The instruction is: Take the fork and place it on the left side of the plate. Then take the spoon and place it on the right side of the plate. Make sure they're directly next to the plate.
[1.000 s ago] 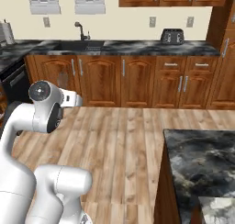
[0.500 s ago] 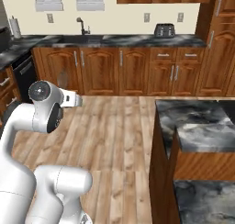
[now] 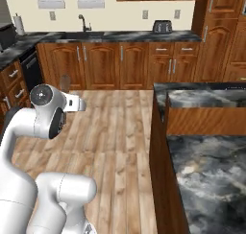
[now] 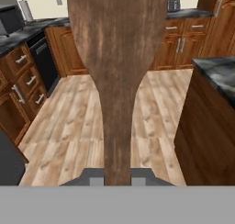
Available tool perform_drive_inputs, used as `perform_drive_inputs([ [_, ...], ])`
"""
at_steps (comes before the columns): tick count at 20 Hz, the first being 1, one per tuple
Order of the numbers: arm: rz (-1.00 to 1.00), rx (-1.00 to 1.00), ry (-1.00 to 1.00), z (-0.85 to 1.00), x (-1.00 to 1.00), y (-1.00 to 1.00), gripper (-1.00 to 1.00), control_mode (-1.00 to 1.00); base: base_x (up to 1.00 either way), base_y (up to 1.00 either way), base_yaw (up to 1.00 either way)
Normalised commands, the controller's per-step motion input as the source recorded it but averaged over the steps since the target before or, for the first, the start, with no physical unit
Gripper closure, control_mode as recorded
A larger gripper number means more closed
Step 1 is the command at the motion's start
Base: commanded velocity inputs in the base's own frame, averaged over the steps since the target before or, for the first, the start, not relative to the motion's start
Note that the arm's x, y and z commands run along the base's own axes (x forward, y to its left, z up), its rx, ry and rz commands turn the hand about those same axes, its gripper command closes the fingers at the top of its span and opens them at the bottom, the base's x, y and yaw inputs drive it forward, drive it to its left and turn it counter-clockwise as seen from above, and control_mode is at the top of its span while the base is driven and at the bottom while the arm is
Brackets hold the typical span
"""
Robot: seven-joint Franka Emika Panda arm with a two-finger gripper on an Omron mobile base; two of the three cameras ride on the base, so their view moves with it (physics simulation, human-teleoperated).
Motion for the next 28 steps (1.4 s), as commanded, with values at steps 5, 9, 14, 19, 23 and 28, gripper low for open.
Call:
perform_drive_inputs([
  [5,0.00,0.00,0.00,0.00,0.00,0.00,1.00,1.00,-1.00,-0.28,-0.10],
  [9,0.00,0.00,0.00,0.00,0.00,0.00,1.00,1.00,-1.00,-0.43,-0.11],
  [14,0.00,0.00,0.00,0.00,0.00,0.00,1.00,1.00,-0.99,-0.52,-0.09],
  [19,0.00,0.00,0.00,0.00,0.00,0.00,1.00,1.00,-0.53,-0.67,-0.02],
  [23,0.00,0.00,0.00,0.00,0.00,0.00,1.00,1.00,-0.13,-0.78,0.00],
  [28,0.00,0.00,0.00,0.00,0.00,0.00,1.00,1.00,0.00,-0.87,0.00],
])
